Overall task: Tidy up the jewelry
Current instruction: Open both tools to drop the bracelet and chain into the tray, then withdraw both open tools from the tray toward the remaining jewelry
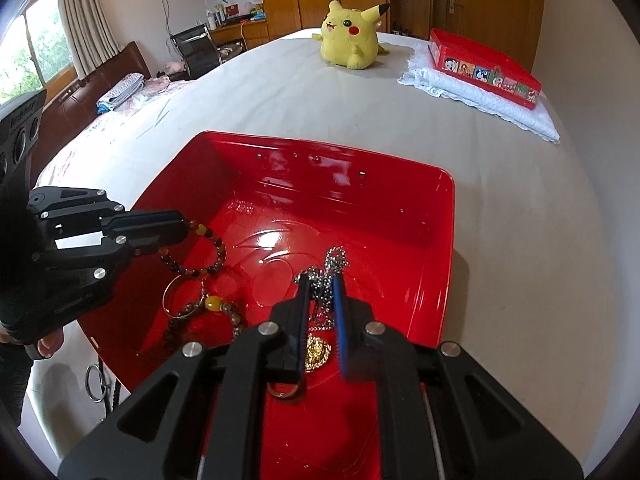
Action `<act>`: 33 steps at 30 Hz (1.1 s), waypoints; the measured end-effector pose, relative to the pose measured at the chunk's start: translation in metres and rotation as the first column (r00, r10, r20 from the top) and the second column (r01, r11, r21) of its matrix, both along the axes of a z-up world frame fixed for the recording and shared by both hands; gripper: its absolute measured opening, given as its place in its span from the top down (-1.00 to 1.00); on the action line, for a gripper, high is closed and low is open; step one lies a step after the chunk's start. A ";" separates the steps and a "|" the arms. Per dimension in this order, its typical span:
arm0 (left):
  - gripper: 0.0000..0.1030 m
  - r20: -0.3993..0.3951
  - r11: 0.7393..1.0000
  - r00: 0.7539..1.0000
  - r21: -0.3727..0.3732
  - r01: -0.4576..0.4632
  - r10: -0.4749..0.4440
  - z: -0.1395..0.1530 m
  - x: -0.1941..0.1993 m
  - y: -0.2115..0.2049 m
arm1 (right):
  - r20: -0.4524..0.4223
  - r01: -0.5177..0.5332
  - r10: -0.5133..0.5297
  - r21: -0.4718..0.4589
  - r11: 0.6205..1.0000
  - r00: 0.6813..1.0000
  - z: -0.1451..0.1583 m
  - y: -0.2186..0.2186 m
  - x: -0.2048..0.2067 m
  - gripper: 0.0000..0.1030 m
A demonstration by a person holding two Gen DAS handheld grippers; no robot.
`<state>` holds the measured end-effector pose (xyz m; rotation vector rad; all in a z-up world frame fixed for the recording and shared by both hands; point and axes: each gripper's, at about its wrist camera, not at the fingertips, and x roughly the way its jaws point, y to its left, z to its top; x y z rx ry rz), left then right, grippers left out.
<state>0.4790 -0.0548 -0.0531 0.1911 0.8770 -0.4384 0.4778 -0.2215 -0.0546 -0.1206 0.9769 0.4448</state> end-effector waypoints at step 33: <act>-0.64 0.118 0.995 0.988 -0.029 -0.098 0.101 0.019 -0.144 0.075 | 0.157 0.009 -0.014 0.033 0.999 0.987 0.047 -0.012 -0.169 -0.23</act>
